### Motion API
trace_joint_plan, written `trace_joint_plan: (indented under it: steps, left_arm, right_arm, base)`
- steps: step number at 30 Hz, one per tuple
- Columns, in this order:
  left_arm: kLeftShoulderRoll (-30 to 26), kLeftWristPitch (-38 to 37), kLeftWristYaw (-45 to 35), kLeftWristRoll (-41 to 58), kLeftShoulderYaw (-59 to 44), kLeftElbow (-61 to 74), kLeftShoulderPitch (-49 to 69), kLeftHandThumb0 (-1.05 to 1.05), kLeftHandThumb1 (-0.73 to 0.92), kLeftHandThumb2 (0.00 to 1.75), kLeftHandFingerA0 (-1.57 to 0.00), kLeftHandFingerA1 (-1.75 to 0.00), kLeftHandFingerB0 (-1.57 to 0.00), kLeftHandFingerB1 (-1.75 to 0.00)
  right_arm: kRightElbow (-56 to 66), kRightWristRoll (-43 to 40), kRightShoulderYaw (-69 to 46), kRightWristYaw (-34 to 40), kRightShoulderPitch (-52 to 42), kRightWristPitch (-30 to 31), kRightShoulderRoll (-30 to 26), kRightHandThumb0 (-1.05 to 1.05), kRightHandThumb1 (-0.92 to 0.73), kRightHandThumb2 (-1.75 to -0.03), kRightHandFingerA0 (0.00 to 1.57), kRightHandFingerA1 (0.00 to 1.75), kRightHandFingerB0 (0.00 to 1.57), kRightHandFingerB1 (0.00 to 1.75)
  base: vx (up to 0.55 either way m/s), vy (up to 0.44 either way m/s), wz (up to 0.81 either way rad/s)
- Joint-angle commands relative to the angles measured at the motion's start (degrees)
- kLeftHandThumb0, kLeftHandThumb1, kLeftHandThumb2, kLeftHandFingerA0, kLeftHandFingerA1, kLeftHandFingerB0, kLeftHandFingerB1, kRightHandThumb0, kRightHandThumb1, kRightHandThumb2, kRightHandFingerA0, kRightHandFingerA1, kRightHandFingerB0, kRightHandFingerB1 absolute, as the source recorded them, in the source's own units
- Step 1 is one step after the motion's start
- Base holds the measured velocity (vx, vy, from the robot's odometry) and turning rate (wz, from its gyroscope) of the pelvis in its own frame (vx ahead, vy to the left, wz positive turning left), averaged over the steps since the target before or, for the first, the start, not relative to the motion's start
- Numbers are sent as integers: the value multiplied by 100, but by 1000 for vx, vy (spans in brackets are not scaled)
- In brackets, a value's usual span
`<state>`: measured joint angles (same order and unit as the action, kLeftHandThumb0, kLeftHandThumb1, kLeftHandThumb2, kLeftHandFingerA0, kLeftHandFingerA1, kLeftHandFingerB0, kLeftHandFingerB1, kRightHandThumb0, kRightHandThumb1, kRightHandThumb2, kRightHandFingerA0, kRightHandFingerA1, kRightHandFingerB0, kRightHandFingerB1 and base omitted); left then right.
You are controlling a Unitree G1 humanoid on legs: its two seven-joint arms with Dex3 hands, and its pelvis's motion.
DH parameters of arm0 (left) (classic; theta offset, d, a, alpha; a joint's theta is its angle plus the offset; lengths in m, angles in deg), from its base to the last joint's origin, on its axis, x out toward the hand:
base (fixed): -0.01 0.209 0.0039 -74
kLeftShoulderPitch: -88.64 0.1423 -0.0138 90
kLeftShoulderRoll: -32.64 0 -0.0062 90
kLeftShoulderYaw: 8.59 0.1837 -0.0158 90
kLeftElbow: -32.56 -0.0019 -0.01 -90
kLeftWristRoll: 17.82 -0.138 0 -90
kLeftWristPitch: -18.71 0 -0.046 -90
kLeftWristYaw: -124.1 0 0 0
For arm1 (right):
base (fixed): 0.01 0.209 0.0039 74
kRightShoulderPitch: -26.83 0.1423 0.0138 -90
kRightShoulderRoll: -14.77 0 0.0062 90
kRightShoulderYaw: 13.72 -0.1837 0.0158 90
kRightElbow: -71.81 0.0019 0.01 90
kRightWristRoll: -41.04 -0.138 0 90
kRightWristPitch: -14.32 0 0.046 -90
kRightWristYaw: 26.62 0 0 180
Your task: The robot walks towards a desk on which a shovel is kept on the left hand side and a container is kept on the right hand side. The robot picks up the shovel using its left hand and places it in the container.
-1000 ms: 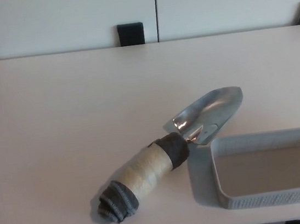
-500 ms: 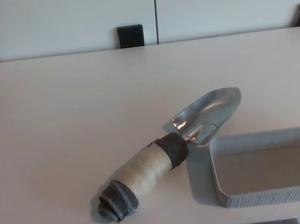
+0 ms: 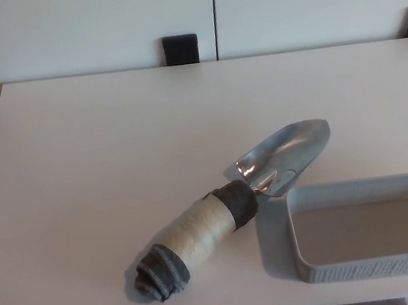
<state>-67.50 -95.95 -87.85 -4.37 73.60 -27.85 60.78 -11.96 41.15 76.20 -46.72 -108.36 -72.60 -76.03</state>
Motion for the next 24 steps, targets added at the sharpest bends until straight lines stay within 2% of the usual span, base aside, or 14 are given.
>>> trace_joint_plan:
  steps: [1, 6, 7, 8, 12, 14, 15, 18, 19, 20, 21, 22, 23, 24]
  left_arm:
    - [-1306, -474, -2222, 2840, -2009, 1028, 1035, -64, 40, 72, -37, -46, -27, -44]
    - [-943, -914, -1897, 3762, -2344, 1603, 639, -50, 37, 67, -38, -46, -26, -45]
    - [-880, -967, -1613, 3738, -2356, 1745, 467, -43, 44, 53, -43, -36, -30, -38]
    - [-827, -1006, -1352, 3610, -2360, 1851, 315, -54, 37, 67, -39, -46, -27, -46]
    - [-663, -658, -291, 3012, -2273, 2468, -372, -52, 38, 66, -34, -46, -25, -46]
    - [-450, -18, 433, 1733, -1979, 2709, -1232, -51, 51, 55, -29, -35, -27, -36]
    - [-353, 228, 565, 804, -1760, 2694, -1867, -29, 33, 90, -8, -51, -10, -51]
    - [-58, 471, 660, -531, -1205, 2463, -2757, -30, 34, 91, -7, -51, -7, -49]
    - [95, 586, 718, -1006, -826, 2260, -3124, -29, 33, 90, -7, -51, -7, -49]
    - [169, 742, 743, -1580, -541, 2072, -3482, -54, 54, 57, -19, -32, -21, -29]
    - [229, 761, 751, -1918, -385, 1905, -3737, -54, 54, 57, -19, -32, -20, -28]
    - [312, 753, 778, -2335, -173, 1656, -4039, -29, 32, 89, -7, -52, -5, -49]
    - [418, 740, 808, -2792, 65, 1376, -4362, -29, 32, 89, -7, -52, -5, -49]
    - [423, 699, 804, -3007, 112, 1282, -4481, -57, 52, 56, -18, -34, -21, -29]
  right_arm:
    - [-3, -111, -105, -145, 143, 157, -173, -52, -65, -61, 22, 41, 15, 33]
    - [-59, -43, -31, -131, 219, 106, -154, -51, -67, -61, 21, 39, 14, 32]
    - [-103, -77, -21, -151, 238, 86, -131, -50, -67, -61, 21, 39, 14, 32]
    - [-91, -98, -20, -166, 230, 104, -126, -50, -67, -60, 21, 39, 14, 32]
    - [-87, -49, 37, -140, 155, 26, -98, -51, -66, -61, 23, 41, 15, 33]
    - [-57, 0, 62, -124, 155, -18, -111, -51, -66, -61, 23, 44, 15, 34]
    - [-107, -27, 58, -142, 180, -58, -105, -55, -52, -81, 18, 51, 12, 44]
    - [-137, 34, 99, -157, 215, -135, -146, -57, -52, -83, 18, 51, 11, 44]
    - [-112, 60, 107, -136, 204, -110, -149, -57, -52, -82, 19, 51, 11, 44]
    - [103, 26, 95, -149, 124, 56, -162, -52, -66, -60, 24, 44, 15, 33]
    - [213, 19, 96, -145, 92, 125, -165, -50, -66, -60, 24, 44, 15, 33]
    - [160, -20, 84, -165, 109, 77, -156, -56, -50, -82, 18, 50, 10, 44]
    - [27, -77, 65, -198, 151, -28, -142, -56, -50, -82, 18, 50, 10, 44]
    - [14, -71, 66, -197, 162, -40, -145, -57, -51, -81, 19, 49, 11, 43]
  base:
    - [0, 0, 0]
    - [0, 0, 0]
    - [0, 0, 0]
    - [0, 0, 0]
    - [0, 0, 0]
    - [0, 0, 0]
    - [0, 0, 0]
    - [0, 0, 0]
    - [0, 0, 0]
    - [0, 0, 0]
    - [0, 0, 0]
    - [0, 0, 0]
    - [0, 0, 0]
    - [0, 0, 0]
